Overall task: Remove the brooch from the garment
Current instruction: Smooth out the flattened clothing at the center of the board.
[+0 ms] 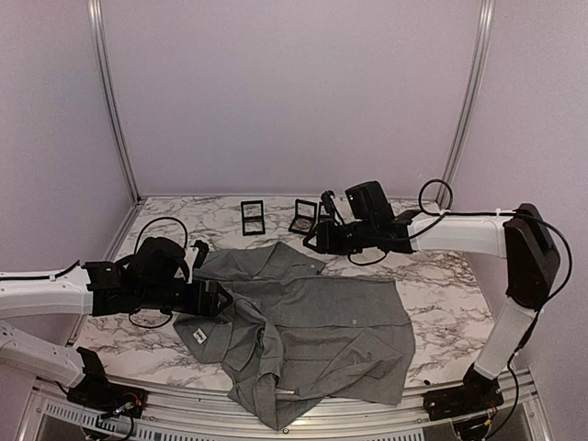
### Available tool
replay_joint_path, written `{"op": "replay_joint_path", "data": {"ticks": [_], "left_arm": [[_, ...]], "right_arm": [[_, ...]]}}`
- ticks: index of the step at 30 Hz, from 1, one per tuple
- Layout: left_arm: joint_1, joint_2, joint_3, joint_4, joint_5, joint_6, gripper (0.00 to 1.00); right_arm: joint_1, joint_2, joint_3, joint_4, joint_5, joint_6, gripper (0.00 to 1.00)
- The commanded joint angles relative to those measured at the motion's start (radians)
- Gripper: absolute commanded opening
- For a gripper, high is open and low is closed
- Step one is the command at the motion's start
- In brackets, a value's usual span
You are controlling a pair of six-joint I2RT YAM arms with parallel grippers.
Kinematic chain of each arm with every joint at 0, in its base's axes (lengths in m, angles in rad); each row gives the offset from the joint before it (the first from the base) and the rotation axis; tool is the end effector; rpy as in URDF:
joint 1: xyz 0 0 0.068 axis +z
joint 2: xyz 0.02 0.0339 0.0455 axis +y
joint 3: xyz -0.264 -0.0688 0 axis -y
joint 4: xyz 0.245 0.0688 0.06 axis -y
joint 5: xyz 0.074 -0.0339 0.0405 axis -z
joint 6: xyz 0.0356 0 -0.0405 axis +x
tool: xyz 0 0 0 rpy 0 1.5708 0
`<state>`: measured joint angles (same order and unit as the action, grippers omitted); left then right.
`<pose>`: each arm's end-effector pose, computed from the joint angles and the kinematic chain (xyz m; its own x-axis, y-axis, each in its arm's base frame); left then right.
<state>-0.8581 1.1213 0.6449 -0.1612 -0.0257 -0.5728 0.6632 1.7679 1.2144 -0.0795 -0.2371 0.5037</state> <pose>0.1567 -0.1799 0.2270 -0.7297 0.0158 -0.6836 0.4133 0.8066 -0.4226 0.3094 0.2524 0.2304 -0.7691 -0.0055 -0.6391 -0.4298 0.7445 0.5108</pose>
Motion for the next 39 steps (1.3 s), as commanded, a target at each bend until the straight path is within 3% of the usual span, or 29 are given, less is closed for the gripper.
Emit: {"op": "replay_joint_path", "data": {"ticks": [1, 11, 16, 26, 39], "left_arm": [[-0.048, 0.040, -0.029, -0.012, -0.085, -0.088, 0.82], [-0.132, 0.133, -0.077, 0.100, -0.020, -0.151, 0.80], [-0.134, 0.201, -0.131, 0.246, 0.021, -0.205, 0.81], [-0.116, 0.297, -0.223, 0.313, 0.030, -0.315, 0.82], [0.028, 0.139, -0.192, -0.019, -0.106, -0.227, 0.82]], "right_arm": [[0.056, -0.063, -0.041, -0.049, -0.039, -0.038, 0.45], [0.145, -0.134, -0.094, -0.066, -0.025, -0.043, 0.46], [0.146, -0.139, -0.130, -0.052, -0.028, -0.032, 0.46], [0.147, -0.149, -0.220, 0.016, -0.025, 0.011, 0.46], [0.147, -0.136, -0.205, 0.011, -0.047, -0.004, 0.46]]}}
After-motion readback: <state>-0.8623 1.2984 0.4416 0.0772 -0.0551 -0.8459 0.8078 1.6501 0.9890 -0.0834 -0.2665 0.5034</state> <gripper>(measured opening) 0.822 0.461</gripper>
